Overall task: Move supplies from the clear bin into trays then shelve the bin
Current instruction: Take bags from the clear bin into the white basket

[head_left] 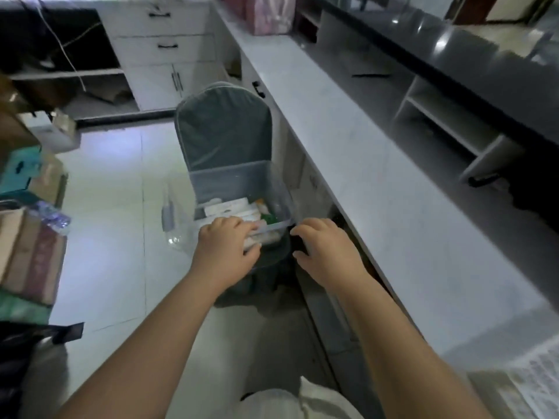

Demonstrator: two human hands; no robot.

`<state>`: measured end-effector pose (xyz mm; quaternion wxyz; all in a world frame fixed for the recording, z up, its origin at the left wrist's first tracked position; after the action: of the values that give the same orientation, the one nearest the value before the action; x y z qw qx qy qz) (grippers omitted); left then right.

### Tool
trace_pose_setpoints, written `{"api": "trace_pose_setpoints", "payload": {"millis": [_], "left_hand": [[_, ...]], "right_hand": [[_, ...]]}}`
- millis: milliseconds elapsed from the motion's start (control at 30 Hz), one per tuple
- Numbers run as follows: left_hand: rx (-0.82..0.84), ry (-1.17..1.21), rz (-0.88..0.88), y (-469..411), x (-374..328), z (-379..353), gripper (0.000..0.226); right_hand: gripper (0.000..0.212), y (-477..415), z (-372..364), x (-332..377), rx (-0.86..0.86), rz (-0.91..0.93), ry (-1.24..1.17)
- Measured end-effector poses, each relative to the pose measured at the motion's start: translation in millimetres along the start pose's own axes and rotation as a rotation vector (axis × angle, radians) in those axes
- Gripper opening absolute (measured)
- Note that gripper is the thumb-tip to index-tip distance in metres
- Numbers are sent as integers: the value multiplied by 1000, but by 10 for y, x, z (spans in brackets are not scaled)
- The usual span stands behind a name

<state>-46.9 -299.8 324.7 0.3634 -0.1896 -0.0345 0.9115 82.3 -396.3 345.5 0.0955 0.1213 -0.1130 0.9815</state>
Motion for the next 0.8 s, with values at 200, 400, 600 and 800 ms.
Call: {"api": "trace_pose_setpoints", "payload": {"millis": [200,400,600,800], "left_hand": [[20,26,206,-367,1063,-140,38],[38,28,360,-996,1750,-496,39],[112,3,519,-1726,2300,-1131,42],[338,3,599,-2047,2859,-2148,48]], "right_hand": [[42,-949,-689,214,158,68,-39],[39,-1961,-1399,73,255,130,-89],[40,-2974,-2211,-226,371,179,-123],[41,-3537,-3275,-596,569,144,-153]]}}
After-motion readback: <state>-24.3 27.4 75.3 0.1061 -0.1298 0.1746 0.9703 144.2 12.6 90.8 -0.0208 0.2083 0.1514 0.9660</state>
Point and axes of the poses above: each hand's wrist, its own y-axis away from the middle knuckle, its own z-axis out of the back of the hand, x = y × z, the point moved 9 cm from there along -y, towards the middle knuckle, and after that the axes turned 4 degrees about -x, right-handed, at the moved point
